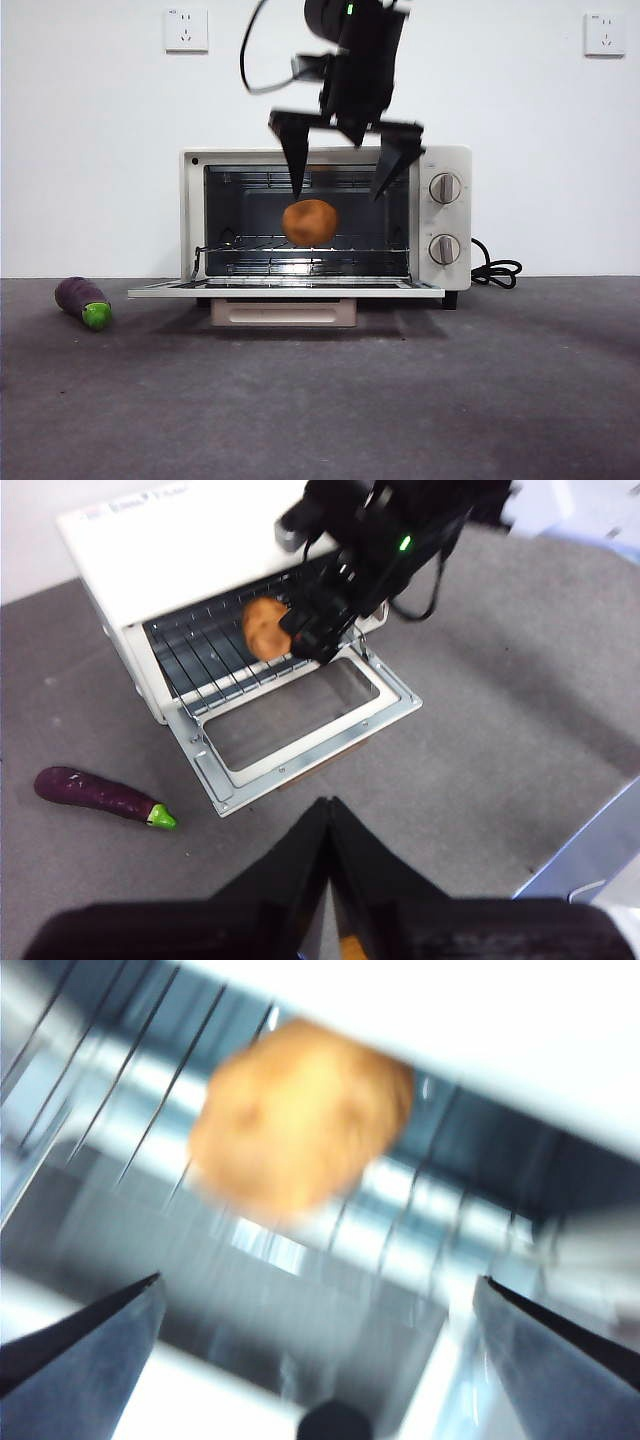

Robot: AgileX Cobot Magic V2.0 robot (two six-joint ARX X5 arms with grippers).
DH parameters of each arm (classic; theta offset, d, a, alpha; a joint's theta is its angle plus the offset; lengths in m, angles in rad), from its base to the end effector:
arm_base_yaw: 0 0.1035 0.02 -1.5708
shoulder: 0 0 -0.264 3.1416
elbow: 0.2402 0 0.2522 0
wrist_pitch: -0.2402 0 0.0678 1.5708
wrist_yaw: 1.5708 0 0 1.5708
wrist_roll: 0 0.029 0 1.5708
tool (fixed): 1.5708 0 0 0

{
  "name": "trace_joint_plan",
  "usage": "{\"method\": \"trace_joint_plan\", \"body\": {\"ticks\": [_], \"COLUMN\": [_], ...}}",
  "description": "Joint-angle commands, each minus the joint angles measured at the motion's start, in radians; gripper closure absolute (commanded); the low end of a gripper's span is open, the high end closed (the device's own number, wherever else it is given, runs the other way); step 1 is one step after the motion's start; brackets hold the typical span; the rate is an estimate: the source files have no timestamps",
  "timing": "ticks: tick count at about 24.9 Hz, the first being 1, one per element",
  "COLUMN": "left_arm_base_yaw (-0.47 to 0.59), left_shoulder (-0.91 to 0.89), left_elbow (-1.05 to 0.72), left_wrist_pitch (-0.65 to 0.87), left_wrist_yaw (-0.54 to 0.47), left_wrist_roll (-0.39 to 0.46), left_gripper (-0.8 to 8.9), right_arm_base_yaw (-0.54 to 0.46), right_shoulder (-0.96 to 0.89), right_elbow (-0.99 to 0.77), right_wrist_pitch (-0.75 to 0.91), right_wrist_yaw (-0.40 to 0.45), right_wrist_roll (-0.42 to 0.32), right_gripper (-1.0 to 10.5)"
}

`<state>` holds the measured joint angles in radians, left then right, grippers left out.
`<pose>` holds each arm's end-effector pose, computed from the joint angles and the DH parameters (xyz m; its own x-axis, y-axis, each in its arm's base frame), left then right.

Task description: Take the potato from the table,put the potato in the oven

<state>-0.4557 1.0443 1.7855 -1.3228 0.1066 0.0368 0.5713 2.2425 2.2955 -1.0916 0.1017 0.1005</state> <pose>0.0959 -0.0504 0.4883 0.6992 -0.4612 -0.5462 0.5352 0.8443 -0.0277 0.4010 0.2542 0.2998 0.4795 0.1876 -0.8572 -0.4194 0.9071 -0.0361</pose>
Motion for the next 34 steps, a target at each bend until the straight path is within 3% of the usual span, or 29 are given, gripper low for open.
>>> {"method": "trace_joint_plan", "body": {"ticks": [1,5,11,13,16,18,22,25,30,34], "left_arm_base_yaw": [-0.003,-0.003,0.002,0.019,0.061,0.096,0.193,0.219,0.238,0.246], "left_shoulder": [0.030,0.100,0.184,0.214,0.275,0.328,0.444,0.496,0.553,0.579], "left_elbow": [-0.005,-0.005,-0.005,-0.005,-0.005,-0.006,-0.014,-0.039,-0.134,-0.271], "left_wrist_pitch": [0.005,0.005,0.005,0.005,0.006,0.007,0.014,0.051,0.148,0.233], "left_wrist_yaw": [-0.003,-0.003,-0.041,-0.105,-0.106,-0.060,0.187,0.293,0.413,0.428], "left_wrist_roll": [0.021,0.024,0.045,0.045,0.045,0.040,0.037,0.037,0.038,0.038], "left_gripper": [8.19,8.19,8.19,8.19,8.19,8.19,8.19,8.19,8.19,8.19], "right_arm_base_yaw": [0.018,0.065,0.182,0.220,0.273,0.301,0.326,0.333,0.333,0.333], "right_shoulder": [0.018,0.001,-0.173,-0.267,-0.443,-0.565,-0.777,-0.886,-1.049,-1.167], "right_elbow": [0.100,0.211,0.154,0.103,0.000,-0.068,-0.173,-0.226,-0.312,-0.375], "right_wrist_pitch": [-0.160,-0.286,-0.288,-0.288,-0.288,-0.288,-0.288,-0.288,-0.288,-0.288], "right_wrist_yaw": [-0.016,0.066,0.069,0.115,0.134,0.130,0.090,0.073,0.058,0.059], "right_wrist_roll": [0.006,-0.023,-0.025,-0.025,-0.025,-0.016,0.037,0.065,0.107,0.148], "right_gripper": [2.8,2.4,2.7,4.6,9.6,9.6,9.6,9.6,9.6,9.6]}}
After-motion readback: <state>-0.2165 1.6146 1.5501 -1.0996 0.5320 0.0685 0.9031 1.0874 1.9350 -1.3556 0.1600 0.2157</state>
